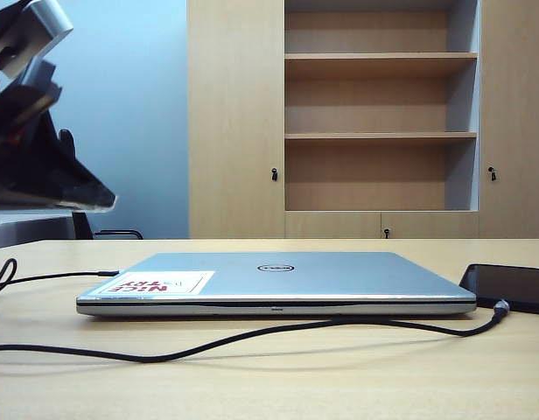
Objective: Pick up the charging cable and the phone, plug the charging cable into the charging port on the phone, and finally place them back on the table.
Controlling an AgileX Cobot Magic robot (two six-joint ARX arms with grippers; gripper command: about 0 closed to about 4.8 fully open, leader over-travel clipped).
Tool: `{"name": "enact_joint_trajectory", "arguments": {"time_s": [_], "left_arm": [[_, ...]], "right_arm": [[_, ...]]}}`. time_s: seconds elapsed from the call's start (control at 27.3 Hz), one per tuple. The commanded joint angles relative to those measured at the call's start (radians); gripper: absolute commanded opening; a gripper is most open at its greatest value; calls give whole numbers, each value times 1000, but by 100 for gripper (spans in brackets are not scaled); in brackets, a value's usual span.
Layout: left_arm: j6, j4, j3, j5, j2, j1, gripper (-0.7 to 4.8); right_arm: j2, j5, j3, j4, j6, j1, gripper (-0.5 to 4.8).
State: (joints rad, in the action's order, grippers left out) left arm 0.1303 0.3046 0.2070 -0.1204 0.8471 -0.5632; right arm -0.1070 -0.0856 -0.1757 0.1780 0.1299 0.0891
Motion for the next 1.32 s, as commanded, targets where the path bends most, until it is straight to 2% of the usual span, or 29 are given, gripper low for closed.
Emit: {"name": "enact_joint_trajectory", "arguments": {"time_s": [0.04,0.15,0.22,0.37,0.48,0.62,0.7,0.95,1.06,1.32], "left_arm": [[-3,42,-9,-2,-3,-1,-6],[-3,48,-13,-2,-76,1,-6],[-21,48,-22,-3,-197,57,-6],[-32,20,-47,-3,-409,261,-6],[-82,-56,-52,-3,-518,411,-6],[-118,-138,-69,-3,-656,539,-6],[-119,-162,-95,-3,-717,565,-6],[-119,-182,-205,-2,-816,566,-6],[-124,-254,-204,-2,-841,566,-6],[-168,-253,-204,-2,-841,550,-6]], "right_arm": [[-1,5,-3,-18,-3,0,-6],[-1,5,-3,-18,-3,0,-6],[-1,5,-3,-18,-3,0,-6],[-1,-1,-3,-18,-3,0,-6],[-1,5,-3,-16,-3,-1,-6],[-2,5,-2,-16,-3,-1,-6],[-1,5,-2,-16,-3,-1,-6],[-1,5,-2,-16,-3,-1,-6],[-2,5,-2,-16,-3,-1,-6],[-2,5,-3,-17,-3,0,-6]]}}
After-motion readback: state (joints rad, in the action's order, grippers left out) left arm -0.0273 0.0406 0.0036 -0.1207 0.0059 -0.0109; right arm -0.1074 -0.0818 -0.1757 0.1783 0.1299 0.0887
